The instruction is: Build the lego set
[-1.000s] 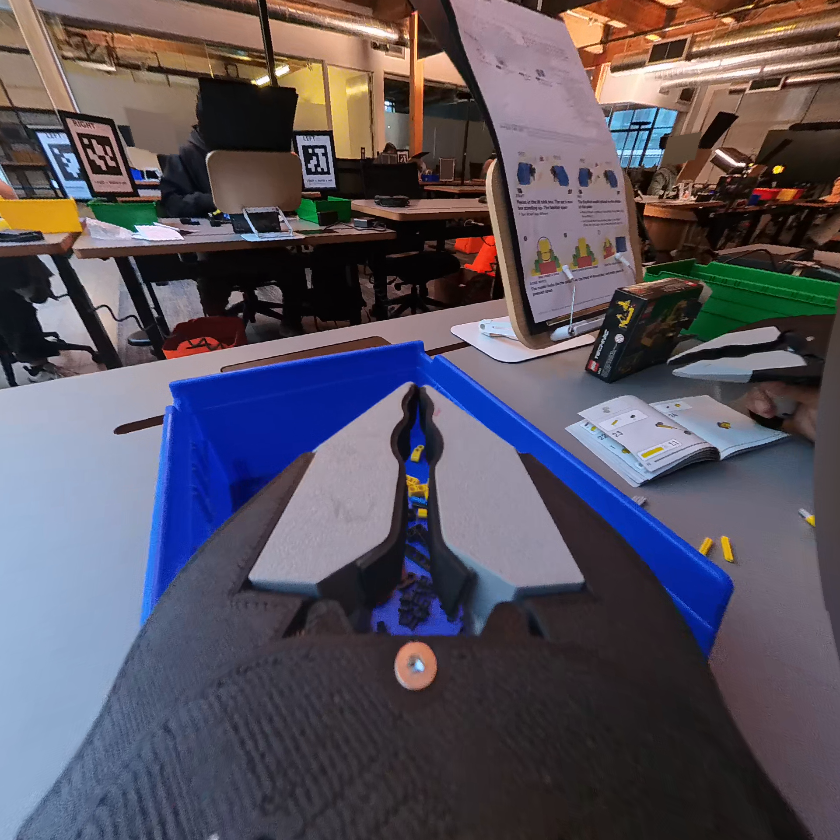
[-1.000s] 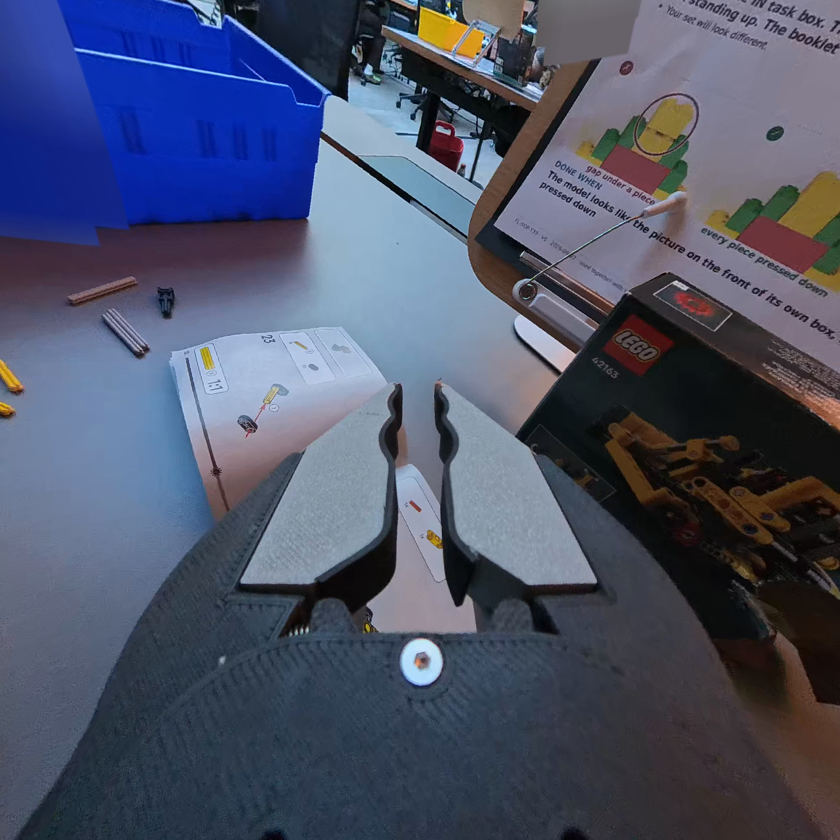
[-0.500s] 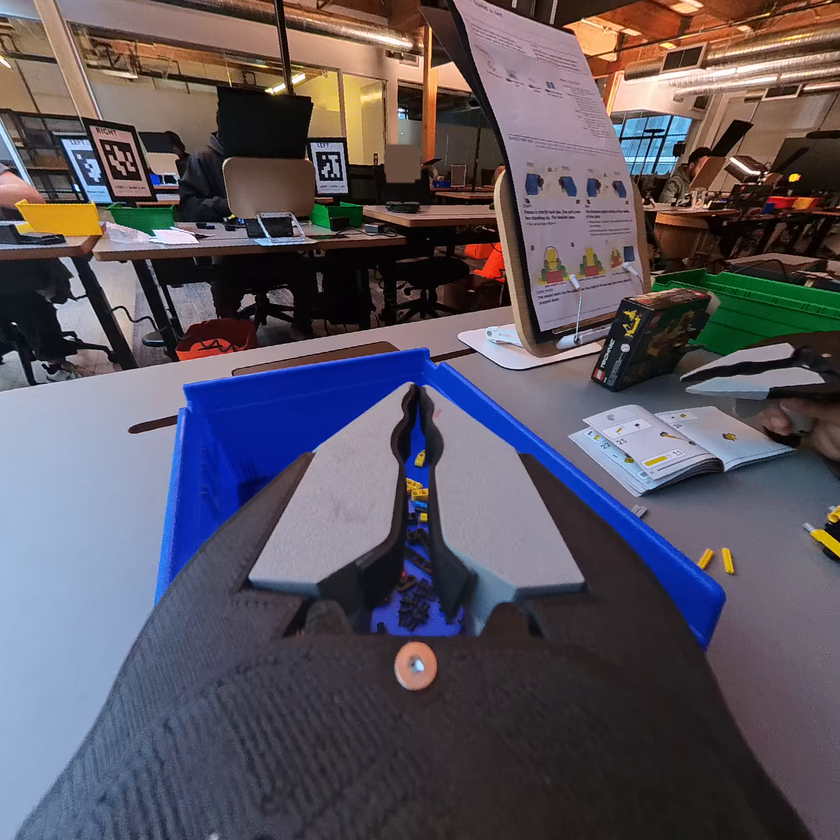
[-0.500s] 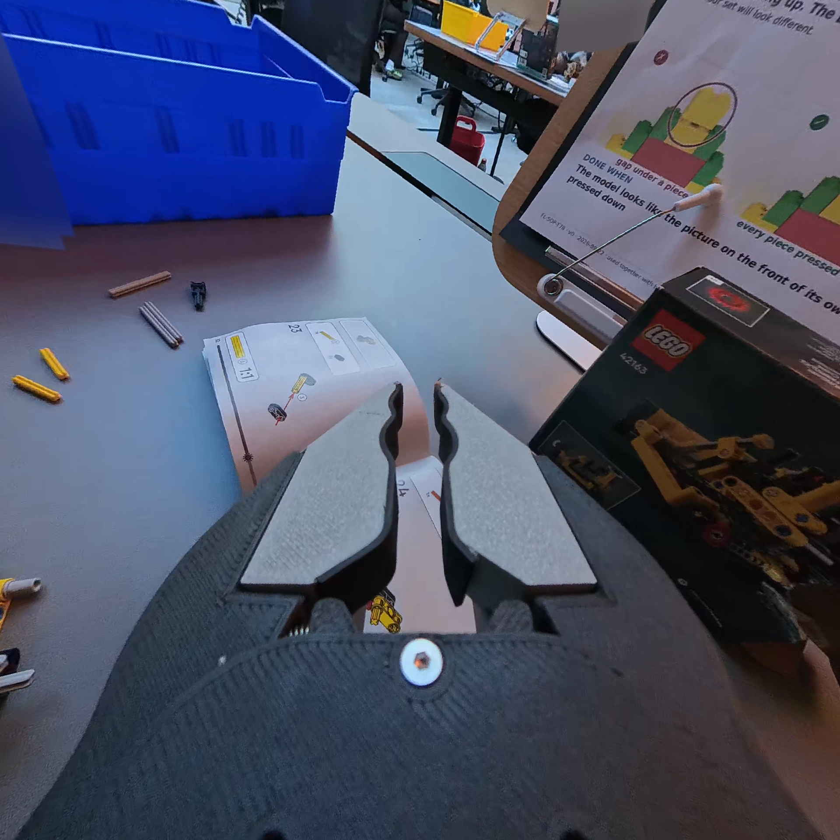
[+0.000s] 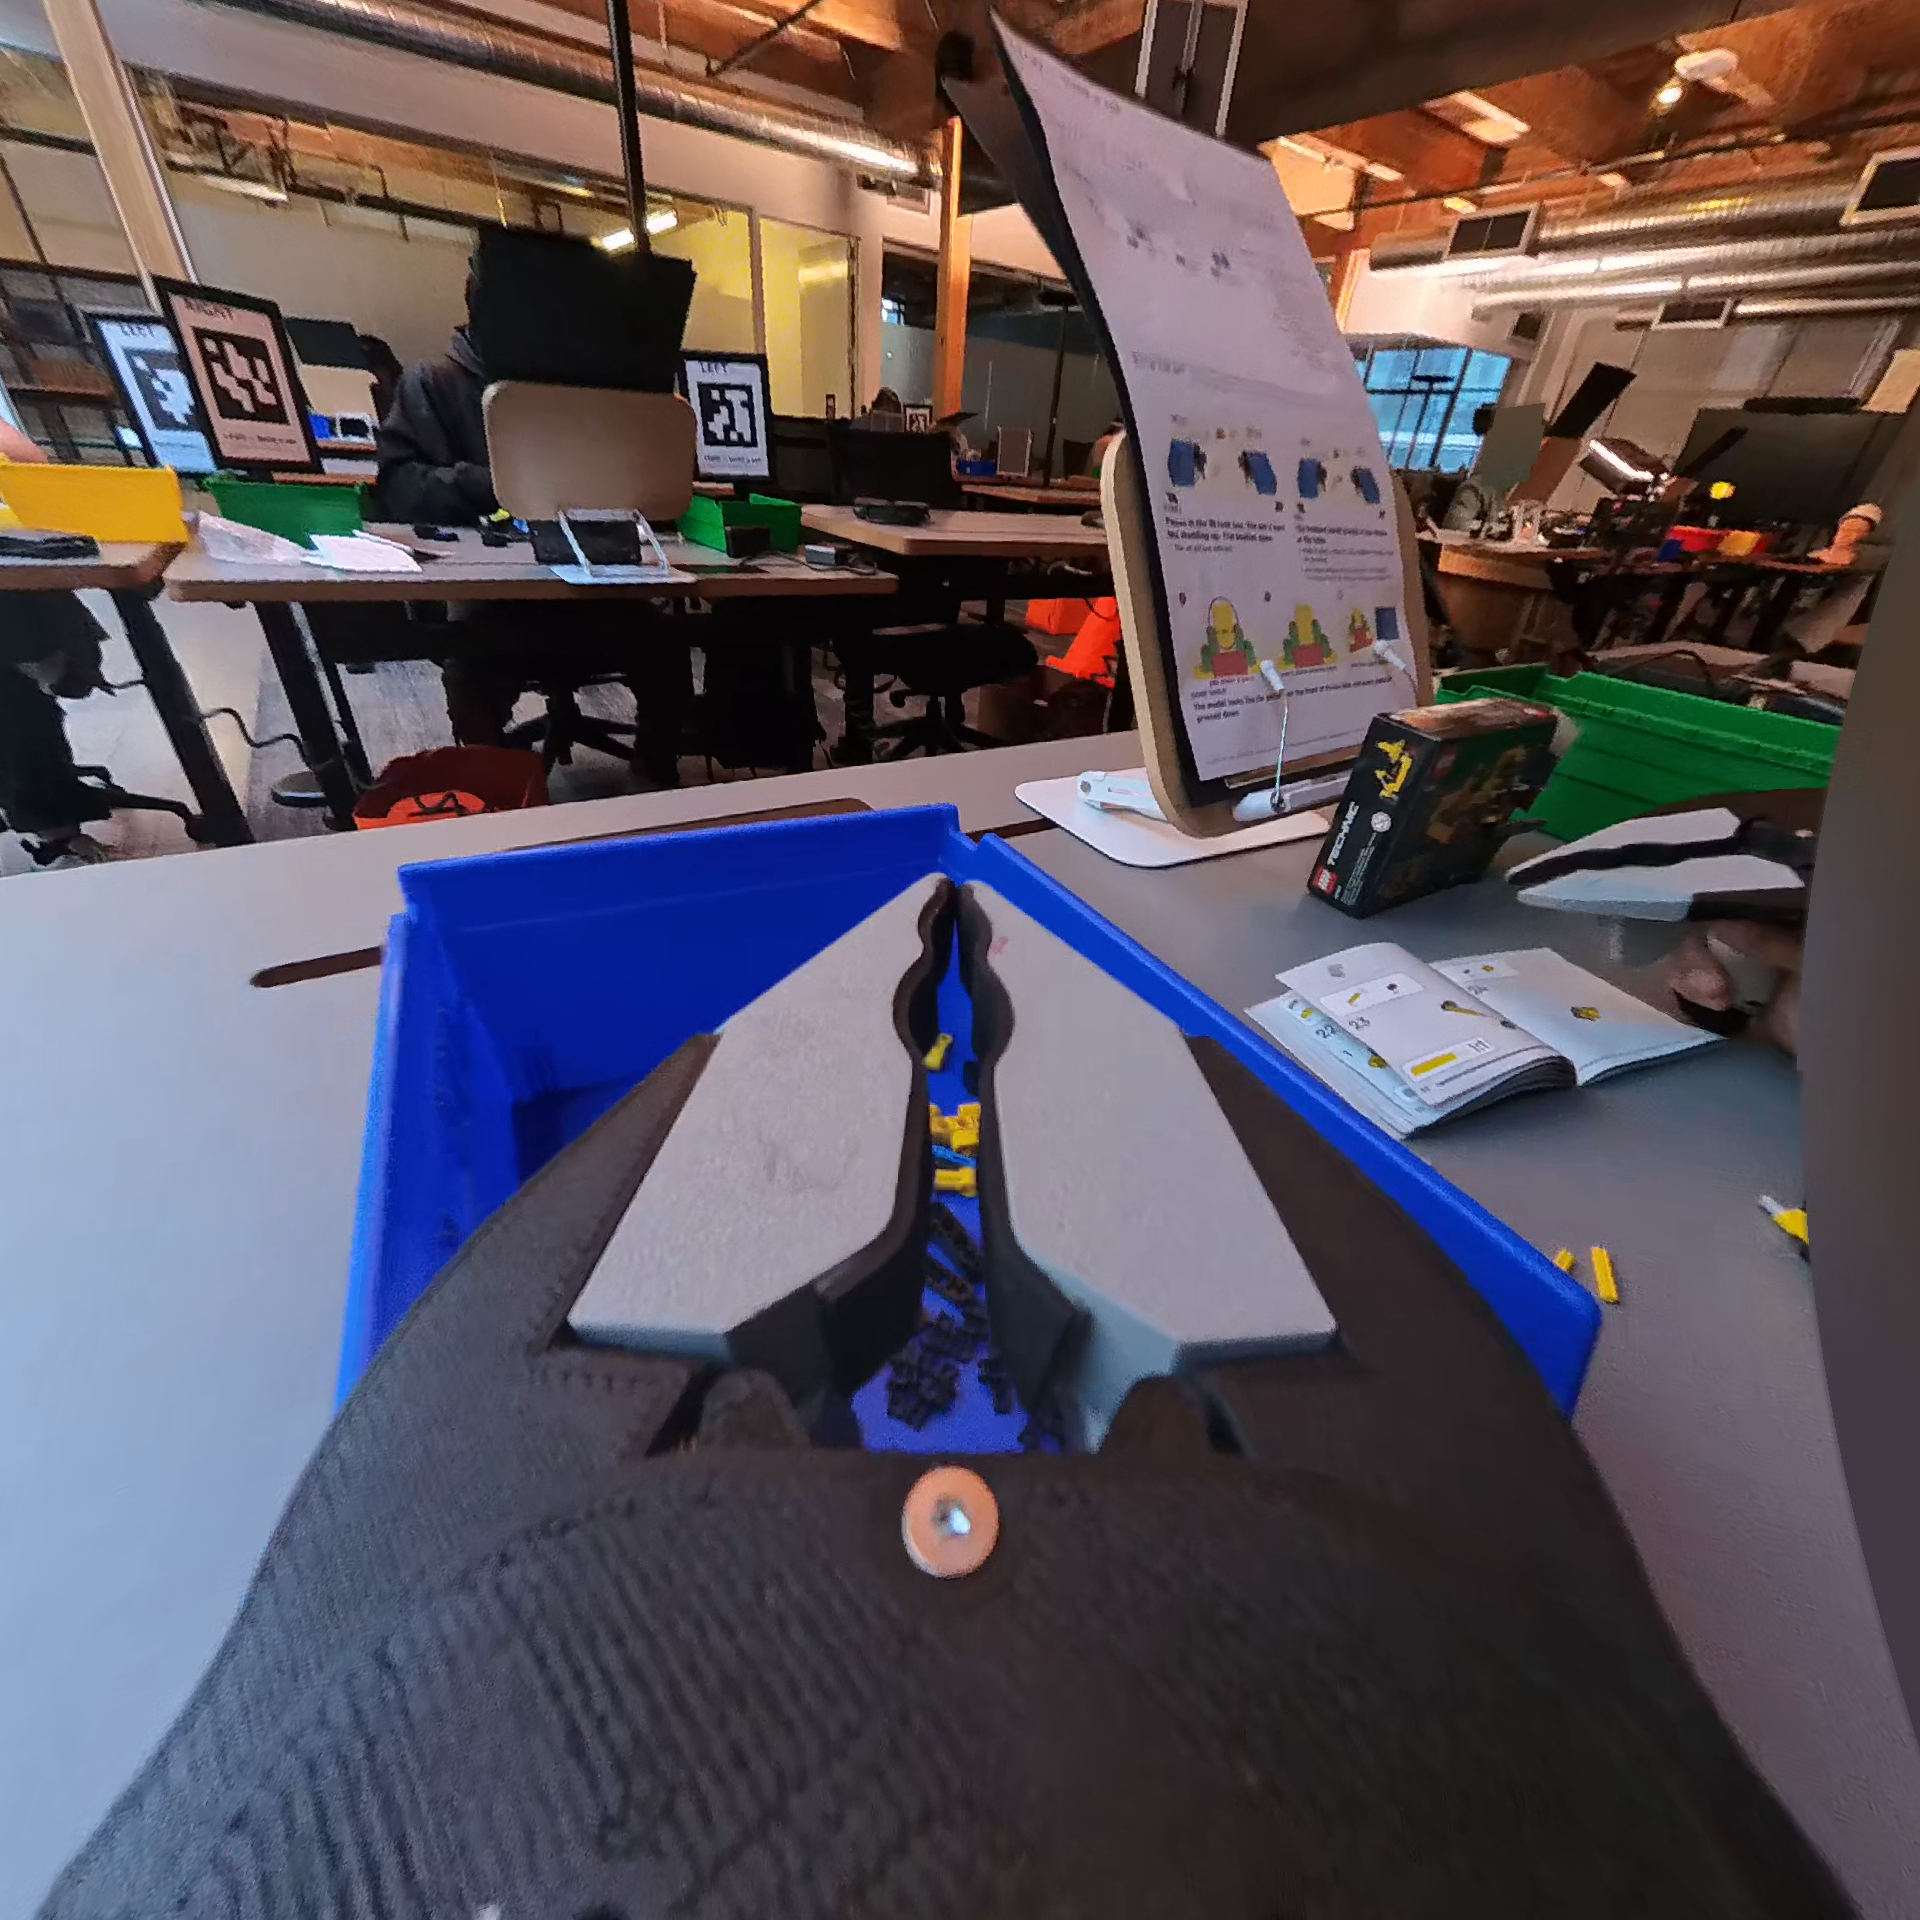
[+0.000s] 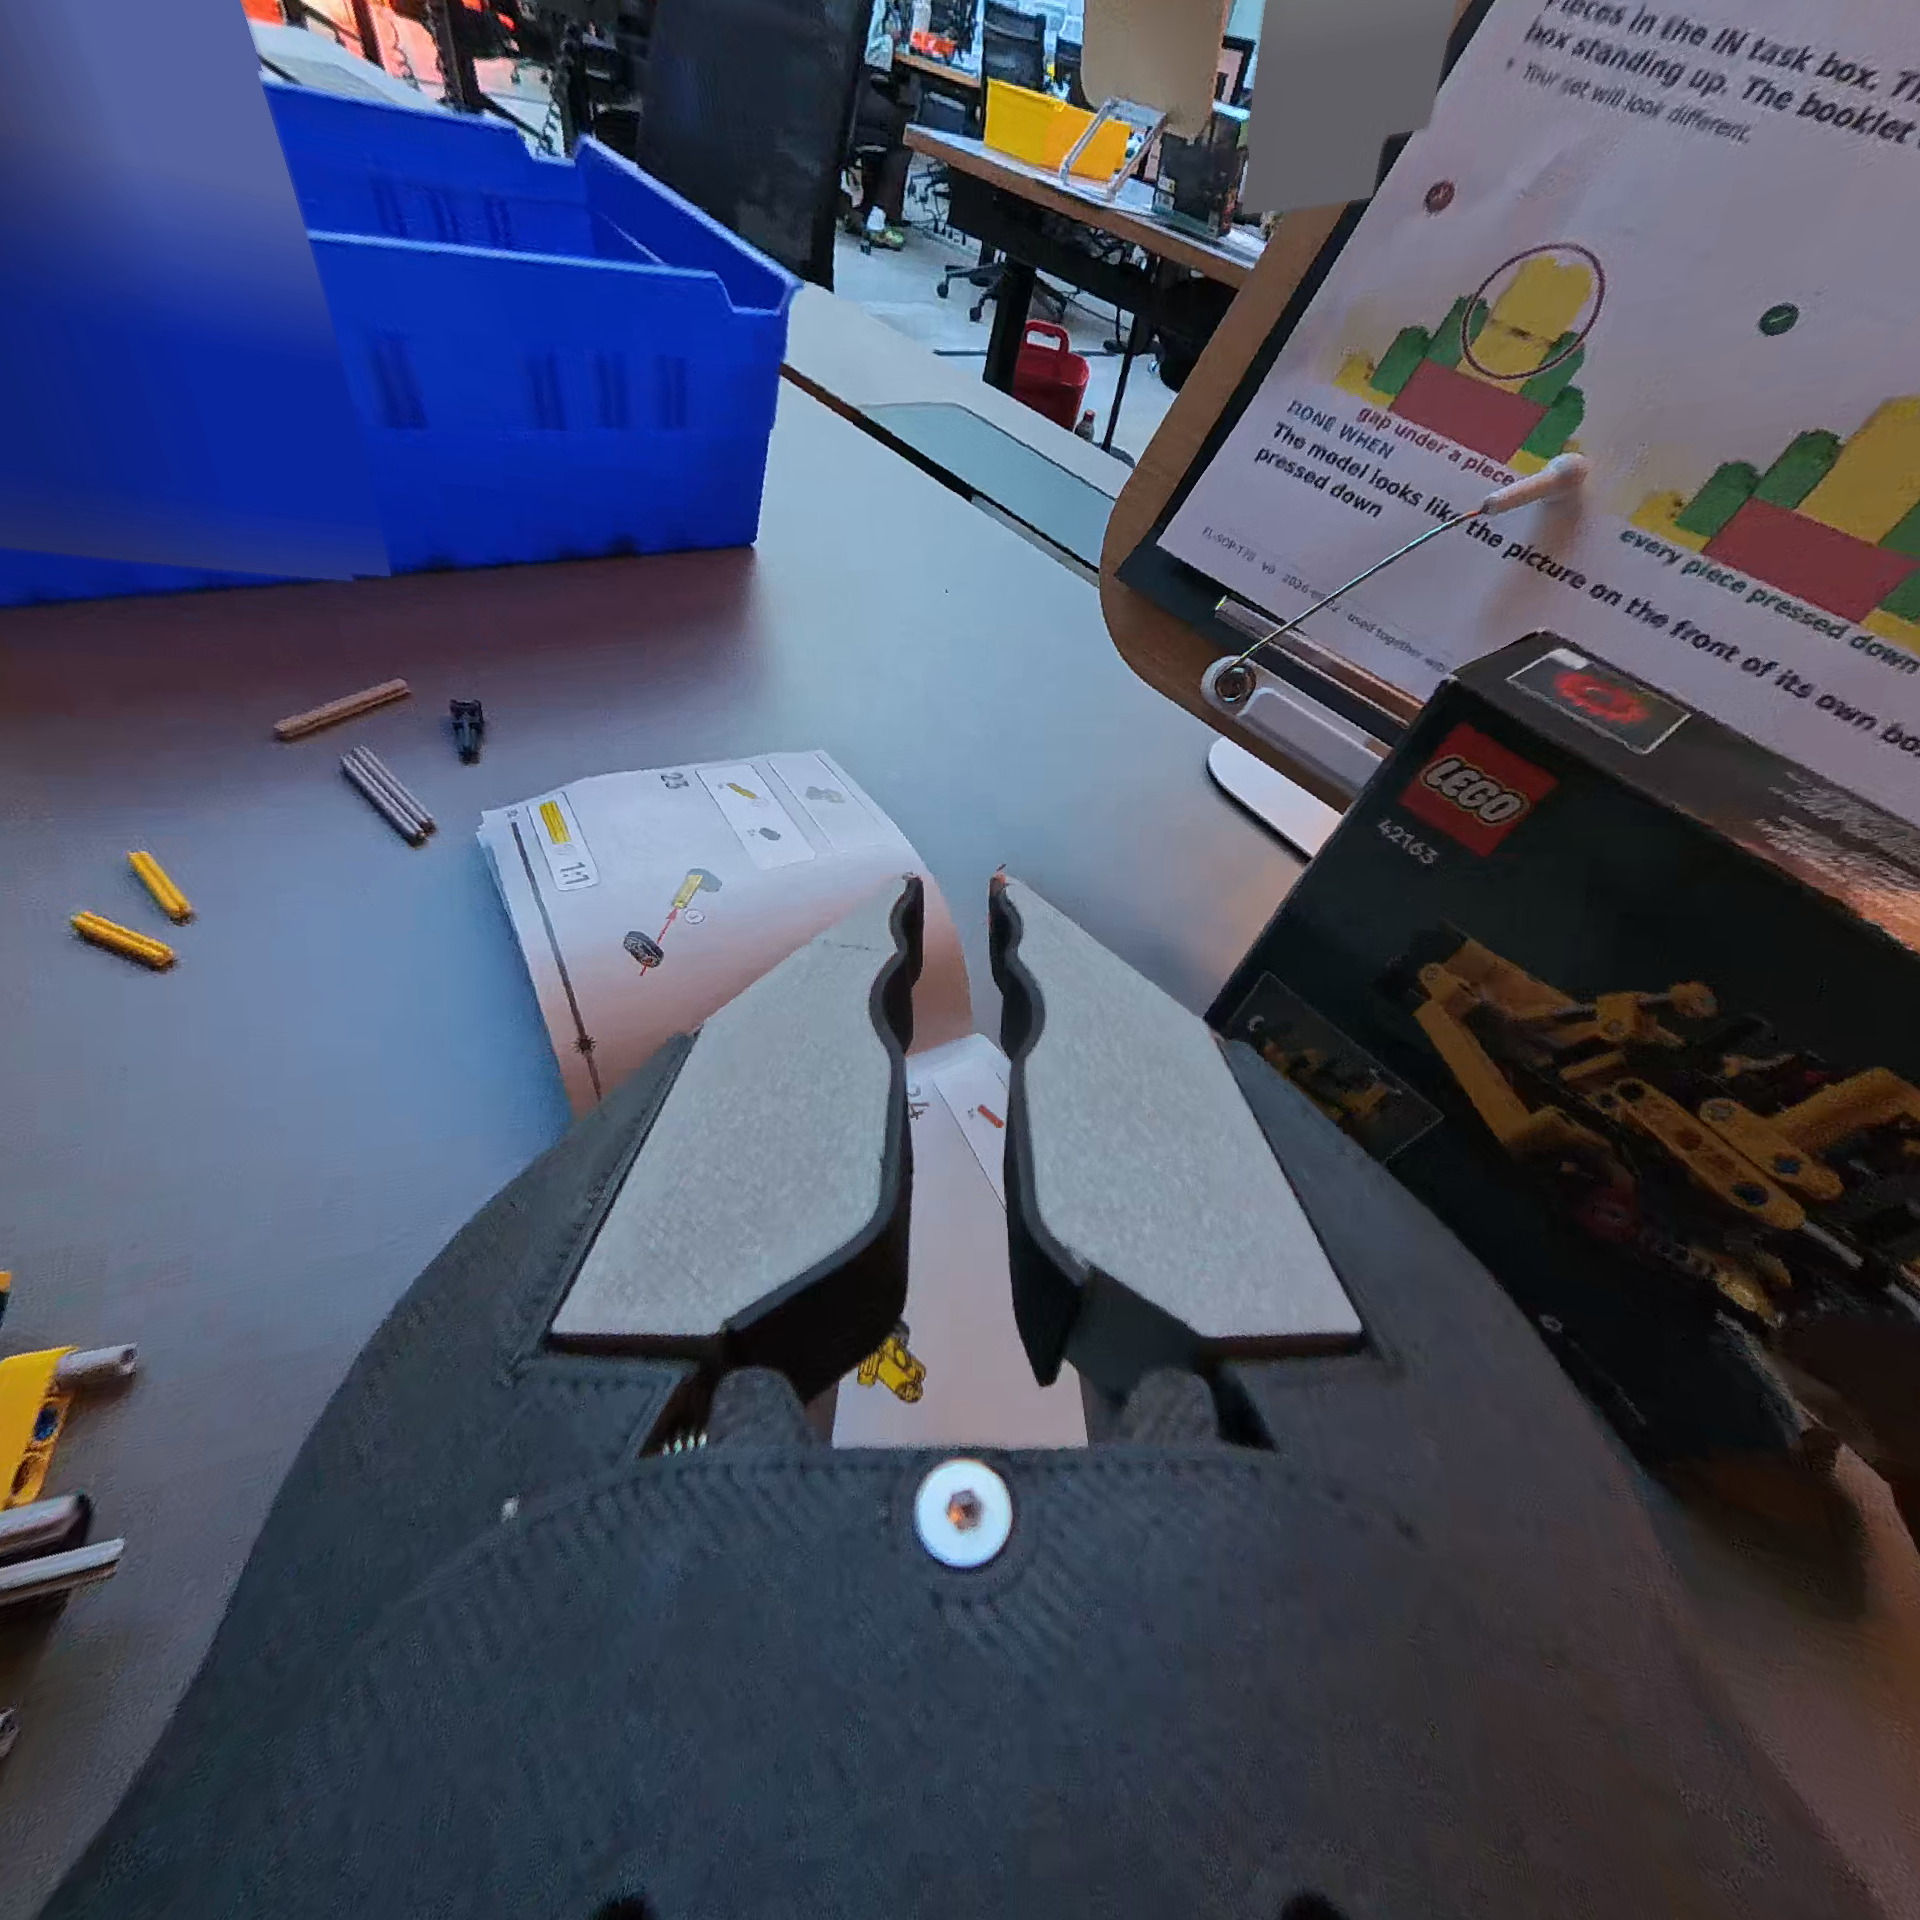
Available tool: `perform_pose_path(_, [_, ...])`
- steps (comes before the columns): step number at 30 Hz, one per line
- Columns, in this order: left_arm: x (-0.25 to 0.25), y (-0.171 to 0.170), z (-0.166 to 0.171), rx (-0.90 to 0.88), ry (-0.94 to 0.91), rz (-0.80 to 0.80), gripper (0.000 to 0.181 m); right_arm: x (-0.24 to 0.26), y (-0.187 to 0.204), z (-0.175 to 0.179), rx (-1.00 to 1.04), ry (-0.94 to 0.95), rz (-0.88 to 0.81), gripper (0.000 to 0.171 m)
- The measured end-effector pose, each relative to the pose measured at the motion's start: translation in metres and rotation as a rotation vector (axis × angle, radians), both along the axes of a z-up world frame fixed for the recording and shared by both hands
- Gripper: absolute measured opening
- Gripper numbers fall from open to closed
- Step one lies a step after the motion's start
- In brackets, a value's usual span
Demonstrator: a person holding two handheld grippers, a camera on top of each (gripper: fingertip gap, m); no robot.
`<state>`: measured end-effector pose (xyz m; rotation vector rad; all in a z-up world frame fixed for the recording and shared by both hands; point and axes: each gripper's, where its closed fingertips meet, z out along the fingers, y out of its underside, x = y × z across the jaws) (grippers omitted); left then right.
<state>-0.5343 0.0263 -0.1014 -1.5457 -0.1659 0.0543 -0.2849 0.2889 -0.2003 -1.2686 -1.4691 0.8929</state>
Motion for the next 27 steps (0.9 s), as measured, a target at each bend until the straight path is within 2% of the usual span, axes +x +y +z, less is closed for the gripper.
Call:
perform_pose_path(6, [-0.016,-0.015,0.012,0.053,0.013,0.078,0.0,0.003,-0.012,0.013,0.012,0.048,0.02,0.009])
perform_pose_path(12, [-0.026,-0.013,0.002,0.028,-0.003,0.118,0.0,-0.003,-0.03,0.005,0.037,0.01,0.069,0.01])
perform_pose_path(17, [-0.034,0.0,0.01,0.002,-0.142,0.064,0.0,-0.004,-0.028,0.007,0.07,0.021,0.048,0.01])
perform_pose_path(23, [-0.065,0.024,0.01,-0.204,-0.032,0.107,0.003,-0.007,-0.024,0.006,0.024,0.028,0.051,0.01])
perform_pose_path(27, [-0.065,0.029,0.006,-0.172,0.05,0.126,0.005,-0.012,-0.018,0.009,0.044,0.038,0.036,0.009])
